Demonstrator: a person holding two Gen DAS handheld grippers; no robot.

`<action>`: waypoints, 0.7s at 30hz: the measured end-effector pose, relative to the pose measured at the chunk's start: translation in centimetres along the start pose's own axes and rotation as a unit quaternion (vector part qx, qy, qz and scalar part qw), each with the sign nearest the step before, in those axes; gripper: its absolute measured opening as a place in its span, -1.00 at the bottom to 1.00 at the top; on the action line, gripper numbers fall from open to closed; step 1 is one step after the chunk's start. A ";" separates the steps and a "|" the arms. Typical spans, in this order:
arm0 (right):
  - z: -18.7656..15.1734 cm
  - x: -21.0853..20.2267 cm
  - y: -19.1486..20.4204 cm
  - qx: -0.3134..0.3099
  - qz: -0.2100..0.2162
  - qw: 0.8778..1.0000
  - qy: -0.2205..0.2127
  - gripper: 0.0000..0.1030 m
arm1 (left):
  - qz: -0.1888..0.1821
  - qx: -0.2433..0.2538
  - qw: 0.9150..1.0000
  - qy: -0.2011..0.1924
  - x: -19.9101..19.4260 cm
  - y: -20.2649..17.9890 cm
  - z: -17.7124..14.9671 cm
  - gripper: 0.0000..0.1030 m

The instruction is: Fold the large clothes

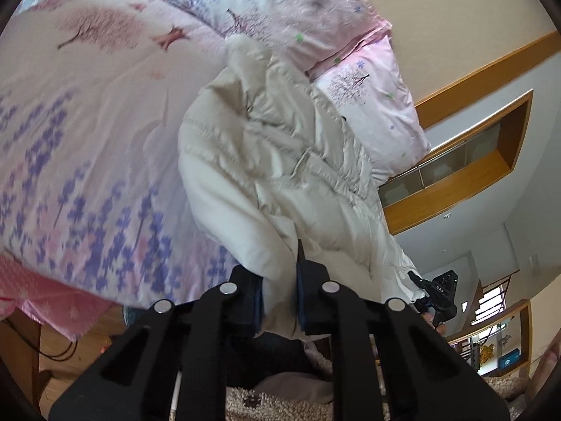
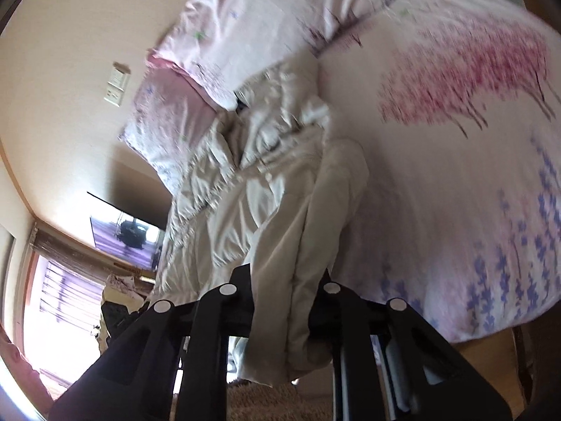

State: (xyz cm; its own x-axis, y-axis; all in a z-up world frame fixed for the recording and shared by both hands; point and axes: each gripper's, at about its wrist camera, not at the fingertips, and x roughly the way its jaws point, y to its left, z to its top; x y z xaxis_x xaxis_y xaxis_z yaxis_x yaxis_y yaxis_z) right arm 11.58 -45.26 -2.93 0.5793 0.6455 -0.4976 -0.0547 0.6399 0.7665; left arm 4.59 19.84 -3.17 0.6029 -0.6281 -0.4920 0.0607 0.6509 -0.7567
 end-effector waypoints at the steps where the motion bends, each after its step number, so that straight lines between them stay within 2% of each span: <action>1: 0.2 -0.1 0.3 -0.002 0.001 1.000 -0.007 -0.71 | 0.000 0.003 1.000 -0.005 0.0 -0.3 0.3 -0.73; 6: 1.4 -0.6 2.5 -0.033 0.002 0.998 -0.053 -0.74 | 0.008 0.023 0.999 -0.030 -0.1 -1.6 2.1 -0.76; 14: 5.4 -0.5 8.1 -0.113 -0.025 0.982 -0.148 -0.74 | 0.042 0.088 0.992 -0.085 0.2 -5.4 7.3 -0.79; 21: 10.1 1.8 11.4 -0.131 -0.038 0.975 -0.176 -0.74 | 0.073 0.133 0.980 -0.126 1.0 -8.5 12.9 -0.79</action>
State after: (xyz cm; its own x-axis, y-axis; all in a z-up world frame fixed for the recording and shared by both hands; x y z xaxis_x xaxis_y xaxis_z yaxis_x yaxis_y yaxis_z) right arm 20.23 -40.99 8.98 0.8306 0.4385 -0.3434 -0.1800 0.7948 0.5796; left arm 14.97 19.23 8.32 0.7956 -0.4170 -0.4395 0.1448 0.8353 -0.5304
